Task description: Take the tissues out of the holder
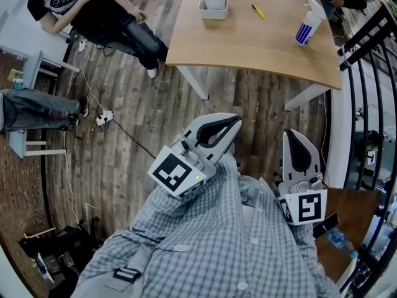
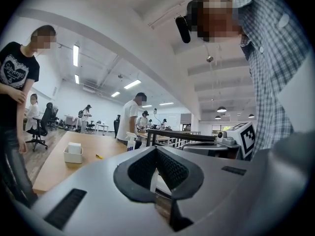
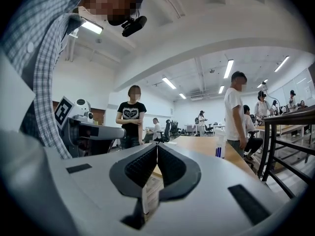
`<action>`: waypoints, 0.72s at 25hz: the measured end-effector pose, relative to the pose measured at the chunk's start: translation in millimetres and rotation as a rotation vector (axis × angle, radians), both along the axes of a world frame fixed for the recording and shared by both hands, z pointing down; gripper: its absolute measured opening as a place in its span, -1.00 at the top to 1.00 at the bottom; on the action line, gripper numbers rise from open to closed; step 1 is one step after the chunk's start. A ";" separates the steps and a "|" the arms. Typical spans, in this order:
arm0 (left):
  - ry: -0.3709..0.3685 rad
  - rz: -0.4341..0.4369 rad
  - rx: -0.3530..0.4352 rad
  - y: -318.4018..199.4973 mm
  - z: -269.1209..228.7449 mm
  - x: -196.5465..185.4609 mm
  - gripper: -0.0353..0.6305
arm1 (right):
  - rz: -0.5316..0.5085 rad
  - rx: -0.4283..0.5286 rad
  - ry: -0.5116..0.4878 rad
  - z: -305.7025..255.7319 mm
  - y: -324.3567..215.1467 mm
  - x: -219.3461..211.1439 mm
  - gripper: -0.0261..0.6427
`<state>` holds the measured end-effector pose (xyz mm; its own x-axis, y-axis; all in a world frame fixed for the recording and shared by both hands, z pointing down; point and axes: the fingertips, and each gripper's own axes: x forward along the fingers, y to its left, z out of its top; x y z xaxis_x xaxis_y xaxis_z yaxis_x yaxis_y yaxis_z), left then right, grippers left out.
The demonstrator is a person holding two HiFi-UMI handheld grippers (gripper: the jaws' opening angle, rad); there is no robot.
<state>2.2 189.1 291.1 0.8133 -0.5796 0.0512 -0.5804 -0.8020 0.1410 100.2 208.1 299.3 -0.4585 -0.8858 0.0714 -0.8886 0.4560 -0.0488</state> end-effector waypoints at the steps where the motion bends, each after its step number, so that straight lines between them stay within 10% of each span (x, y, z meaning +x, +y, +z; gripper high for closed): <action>1: -0.001 0.002 -0.004 -5.4 0.8 -0.4 0.88 | 0.003 -0.004 -0.001 0.3 -5.5 -0.5 0.89; 18: 0.003 0.059 -0.036 -92.5 8.5 -8.2 0.88 | 0.051 -0.044 0.015 8.8 -85.5 -8.9 0.89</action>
